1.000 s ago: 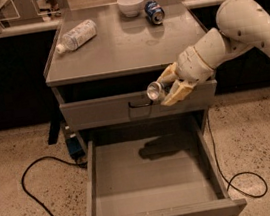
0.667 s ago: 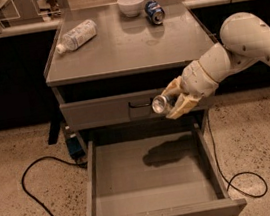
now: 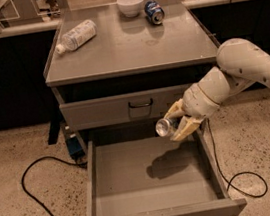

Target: Place redbull can into middle drawer

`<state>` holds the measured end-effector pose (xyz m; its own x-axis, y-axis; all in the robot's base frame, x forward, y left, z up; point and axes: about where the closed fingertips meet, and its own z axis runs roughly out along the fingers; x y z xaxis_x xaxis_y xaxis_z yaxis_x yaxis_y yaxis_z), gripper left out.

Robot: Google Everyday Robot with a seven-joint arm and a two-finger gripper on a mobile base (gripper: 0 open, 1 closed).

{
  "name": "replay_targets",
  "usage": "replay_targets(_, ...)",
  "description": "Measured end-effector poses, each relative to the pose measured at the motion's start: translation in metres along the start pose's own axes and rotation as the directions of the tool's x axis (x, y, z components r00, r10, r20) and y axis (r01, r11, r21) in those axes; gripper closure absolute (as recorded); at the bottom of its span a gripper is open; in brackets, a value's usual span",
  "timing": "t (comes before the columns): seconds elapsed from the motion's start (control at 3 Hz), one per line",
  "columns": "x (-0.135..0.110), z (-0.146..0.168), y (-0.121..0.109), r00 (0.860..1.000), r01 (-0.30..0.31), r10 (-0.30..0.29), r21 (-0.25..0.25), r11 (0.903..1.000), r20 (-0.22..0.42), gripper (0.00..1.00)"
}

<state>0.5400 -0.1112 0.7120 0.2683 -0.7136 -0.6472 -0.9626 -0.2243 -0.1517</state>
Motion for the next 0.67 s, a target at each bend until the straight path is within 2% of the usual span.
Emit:
replay_targets(0.33, 0.01, 0.008, 0.007, 0.999, -0.002, 0.001, -0.019, 0.9998, -0.052, 1.0)
replay_targets(0.67, -0.002, -0.028, -0.013, 0.989, 0.028, -0.018, 0.068, 0.9973, -0.144, 1.0)
